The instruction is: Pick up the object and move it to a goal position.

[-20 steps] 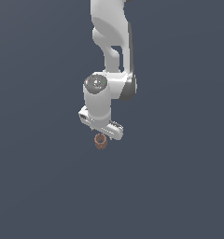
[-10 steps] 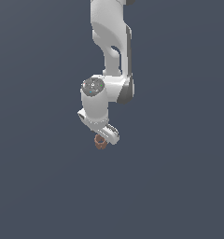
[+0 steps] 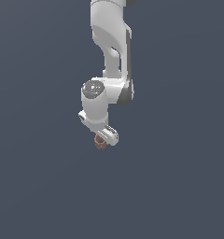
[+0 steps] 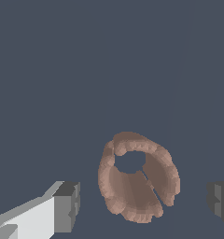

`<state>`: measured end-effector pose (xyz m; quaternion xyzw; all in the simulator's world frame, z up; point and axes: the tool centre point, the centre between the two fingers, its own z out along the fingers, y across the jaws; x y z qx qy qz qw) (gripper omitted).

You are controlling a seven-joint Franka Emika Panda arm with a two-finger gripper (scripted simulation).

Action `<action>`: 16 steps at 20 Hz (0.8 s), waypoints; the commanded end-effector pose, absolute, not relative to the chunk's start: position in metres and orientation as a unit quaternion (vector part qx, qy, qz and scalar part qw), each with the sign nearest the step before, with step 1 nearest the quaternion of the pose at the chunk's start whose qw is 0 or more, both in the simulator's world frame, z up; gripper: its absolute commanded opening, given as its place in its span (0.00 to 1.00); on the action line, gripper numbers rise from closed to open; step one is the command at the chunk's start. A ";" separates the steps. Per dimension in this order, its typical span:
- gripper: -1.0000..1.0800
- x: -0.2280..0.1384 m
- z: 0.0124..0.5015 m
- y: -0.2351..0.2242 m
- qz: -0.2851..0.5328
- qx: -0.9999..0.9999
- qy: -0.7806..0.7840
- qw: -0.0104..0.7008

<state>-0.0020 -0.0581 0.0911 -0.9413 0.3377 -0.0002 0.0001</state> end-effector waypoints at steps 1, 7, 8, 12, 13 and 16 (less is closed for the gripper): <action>0.96 -0.003 0.081 -0.058 0.000 -0.941 0.338 0.000; 0.96 -0.003 0.053 -0.058 0.000 -0.941 0.340 0.000; 0.96 -0.003 0.051 -0.058 0.000 -0.941 0.340 0.000; 0.00 -0.002 0.049 -0.058 0.000 -0.941 0.340 0.000; 0.00 -0.002 0.049 -0.058 0.000 -0.941 0.340 0.000; 0.00 -0.002 0.049 -0.058 0.000 -0.941 0.340 0.000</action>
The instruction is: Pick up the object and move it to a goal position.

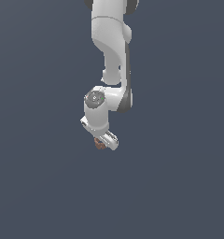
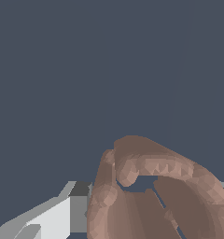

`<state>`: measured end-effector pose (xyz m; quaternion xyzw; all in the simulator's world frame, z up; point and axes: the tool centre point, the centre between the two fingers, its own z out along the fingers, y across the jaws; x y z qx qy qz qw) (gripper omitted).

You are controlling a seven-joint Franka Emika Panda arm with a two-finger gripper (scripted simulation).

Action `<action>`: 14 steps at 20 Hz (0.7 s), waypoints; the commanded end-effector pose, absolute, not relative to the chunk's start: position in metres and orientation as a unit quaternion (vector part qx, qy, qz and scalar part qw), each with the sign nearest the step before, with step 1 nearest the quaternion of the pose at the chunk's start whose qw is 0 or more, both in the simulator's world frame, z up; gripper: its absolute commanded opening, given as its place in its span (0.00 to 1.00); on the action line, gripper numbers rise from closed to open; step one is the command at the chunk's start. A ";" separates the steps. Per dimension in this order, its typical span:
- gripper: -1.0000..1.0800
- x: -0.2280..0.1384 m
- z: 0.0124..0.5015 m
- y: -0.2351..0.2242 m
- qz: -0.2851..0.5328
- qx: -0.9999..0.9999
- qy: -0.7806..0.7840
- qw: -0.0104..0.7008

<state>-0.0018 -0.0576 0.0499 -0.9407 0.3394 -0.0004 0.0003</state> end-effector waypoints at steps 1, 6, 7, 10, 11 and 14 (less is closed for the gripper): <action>0.00 -0.002 0.049 -0.058 0.000 -0.941 0.340 0.000; 0.00 -0.002 0.050 -0.058 -0.001 -0.941 0.339 0.000; 0.00 -0.002 0.050 -0.058 -0.001 -0.941 0.339 0.000; 0.00 -0.002 0.054 -0.056 -0.001 -0.941 0.339 0.000; 0.00 -0.002 0.057 -0.055 -0.001 -0.941 0.339 0.000; 0.00 -0.003 0.068 -0.051 -0.001 -0.941 0.339 0.000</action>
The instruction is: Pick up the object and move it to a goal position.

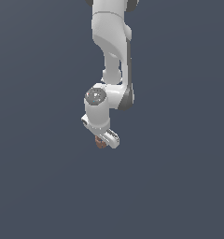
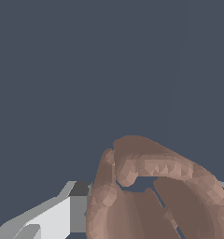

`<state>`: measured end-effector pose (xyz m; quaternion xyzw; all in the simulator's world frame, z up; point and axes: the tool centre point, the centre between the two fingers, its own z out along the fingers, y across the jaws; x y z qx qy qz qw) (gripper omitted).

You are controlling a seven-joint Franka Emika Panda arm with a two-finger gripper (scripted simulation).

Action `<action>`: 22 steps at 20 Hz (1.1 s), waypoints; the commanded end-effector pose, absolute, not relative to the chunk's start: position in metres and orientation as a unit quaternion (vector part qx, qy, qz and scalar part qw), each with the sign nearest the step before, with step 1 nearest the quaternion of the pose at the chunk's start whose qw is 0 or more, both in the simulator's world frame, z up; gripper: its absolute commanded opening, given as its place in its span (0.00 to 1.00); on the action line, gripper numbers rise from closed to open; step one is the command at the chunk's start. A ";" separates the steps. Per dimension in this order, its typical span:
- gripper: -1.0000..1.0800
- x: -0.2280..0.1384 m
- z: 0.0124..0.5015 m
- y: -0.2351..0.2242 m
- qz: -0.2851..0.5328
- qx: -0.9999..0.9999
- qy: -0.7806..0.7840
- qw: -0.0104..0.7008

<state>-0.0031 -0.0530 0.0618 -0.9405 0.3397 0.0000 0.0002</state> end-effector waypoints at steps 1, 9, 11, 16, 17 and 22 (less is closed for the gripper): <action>0.00 -0.003 0.072 -0.049 -0.001 -0.941 0.339 0.000; 0.00 -0.008 0.133 -0.025 0.000 -0.941 0.340 0.001; 0.00 -0.009 0.153 -0.017 0.000 -0.940 0.340 0.000; 0.00 -0.013 0.211 0.005 -0.001 -0.940 0.340 0.000; 0.00 -0.014 0.223 0.010 -0.001 -0.940 0.340 0.000; 0.00 -0.017 0.281 0.032 -0.001 -0.940 0.341 -0.001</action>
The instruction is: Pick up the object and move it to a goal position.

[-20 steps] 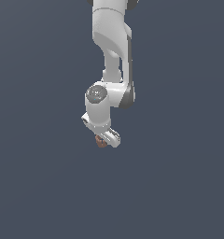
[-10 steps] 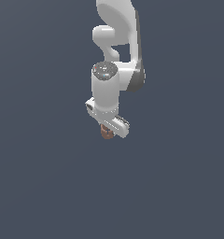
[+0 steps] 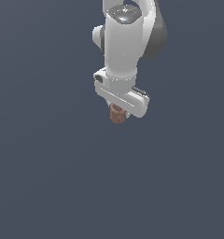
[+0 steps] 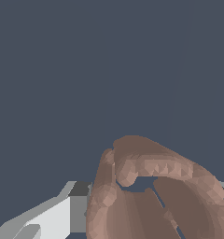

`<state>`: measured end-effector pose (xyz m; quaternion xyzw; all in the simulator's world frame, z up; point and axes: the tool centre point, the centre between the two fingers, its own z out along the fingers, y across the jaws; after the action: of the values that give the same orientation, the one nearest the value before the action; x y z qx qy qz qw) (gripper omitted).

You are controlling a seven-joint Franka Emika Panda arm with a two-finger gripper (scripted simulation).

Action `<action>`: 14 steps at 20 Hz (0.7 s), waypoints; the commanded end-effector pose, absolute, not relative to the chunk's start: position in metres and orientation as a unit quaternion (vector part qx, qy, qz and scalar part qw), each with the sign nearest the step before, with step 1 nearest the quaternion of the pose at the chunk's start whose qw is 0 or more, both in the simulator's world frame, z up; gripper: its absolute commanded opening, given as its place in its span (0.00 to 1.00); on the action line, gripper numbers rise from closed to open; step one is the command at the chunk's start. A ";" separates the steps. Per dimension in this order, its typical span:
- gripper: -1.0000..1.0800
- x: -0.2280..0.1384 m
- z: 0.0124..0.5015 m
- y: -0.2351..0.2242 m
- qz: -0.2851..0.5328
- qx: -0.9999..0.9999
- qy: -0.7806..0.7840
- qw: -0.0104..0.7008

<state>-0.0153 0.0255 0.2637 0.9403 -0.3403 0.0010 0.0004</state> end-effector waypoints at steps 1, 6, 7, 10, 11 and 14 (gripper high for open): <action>0.00 -0.018 0.293 0.037 0.001 0.940 -0.341 0.001; 0.00 -0.020 0.348 0.058 0.001 0.940 -0.341 0.001; 0.00 -0.021 0.358 0.062 0.001 0.940 -0.341 0.001; 0.00 -0.022 0.390 0.075 0.001 0.940 -0.341 0.001; 0.00 -0.022 0.400 0.079 0.001 0.940 -0.341 0.001; 0.00 -0.022 0.429 0.091 0.001 0.940 -0.340 0.001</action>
<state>-0.0216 0.0849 0.4146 0.9403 -0.3403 0.0011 0.0005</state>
